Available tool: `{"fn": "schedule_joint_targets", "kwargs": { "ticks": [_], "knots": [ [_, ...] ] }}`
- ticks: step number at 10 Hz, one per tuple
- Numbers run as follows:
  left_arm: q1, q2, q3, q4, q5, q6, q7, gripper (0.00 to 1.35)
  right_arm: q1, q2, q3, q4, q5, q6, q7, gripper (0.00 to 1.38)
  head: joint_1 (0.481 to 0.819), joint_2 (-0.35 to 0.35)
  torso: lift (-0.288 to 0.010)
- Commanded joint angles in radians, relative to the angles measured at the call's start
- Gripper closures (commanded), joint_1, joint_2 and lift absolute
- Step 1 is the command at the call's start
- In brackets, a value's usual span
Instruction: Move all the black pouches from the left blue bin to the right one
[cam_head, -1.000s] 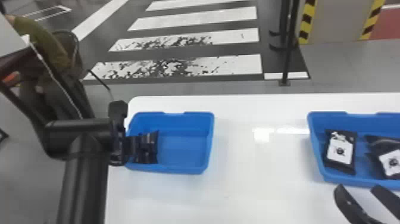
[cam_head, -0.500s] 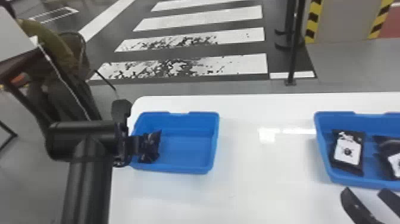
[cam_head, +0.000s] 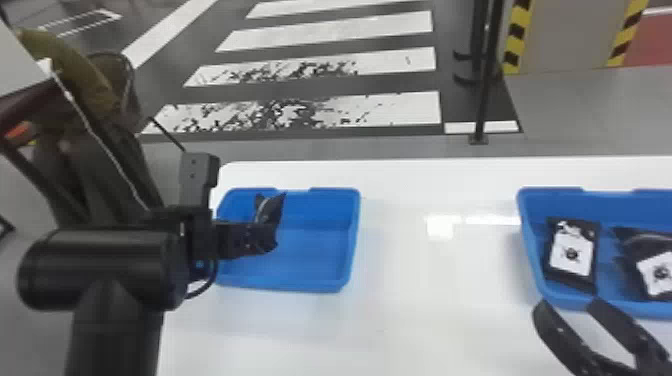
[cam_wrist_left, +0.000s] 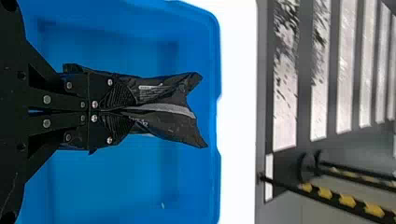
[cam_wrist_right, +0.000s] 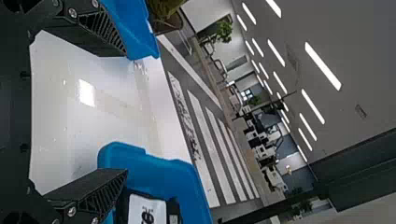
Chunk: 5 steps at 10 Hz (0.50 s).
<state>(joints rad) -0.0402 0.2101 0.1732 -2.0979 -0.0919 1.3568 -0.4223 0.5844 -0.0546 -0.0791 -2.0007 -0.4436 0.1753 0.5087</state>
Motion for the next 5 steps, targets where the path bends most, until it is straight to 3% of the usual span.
{"fn": "schedule_joint_targets", "kwargs": {
  "ticks": [1, 4, 5],
  "knots": [
    [0.052, 0.014, -0.091, -0.107, 0.042, -0.061, -0.003, 1.15, -0.052, -0.022, 0.051, -0.003, -0.061, 0.050, 0.013, 0.14, 0.695, 0.222, -0.140],
    [0.101, 0.000, -0.219, -0.186, 0.118, -0.125, -0.003, 1.15, -0.143, -0.064, 0.155, 0.014, -0.153, 0.109, 0.014, 0.14, 0.695, 0.163, -0.140],
    [0.101, 0.002, -0.269, -0.196, 0.152, -0.132, -0.003, 1.15, -0.177, -0.065, 0.165, 0.041, -0.165, 0.112, 0.014, 0.14, 0.695, 0.146, -0.140]
  ]
}}
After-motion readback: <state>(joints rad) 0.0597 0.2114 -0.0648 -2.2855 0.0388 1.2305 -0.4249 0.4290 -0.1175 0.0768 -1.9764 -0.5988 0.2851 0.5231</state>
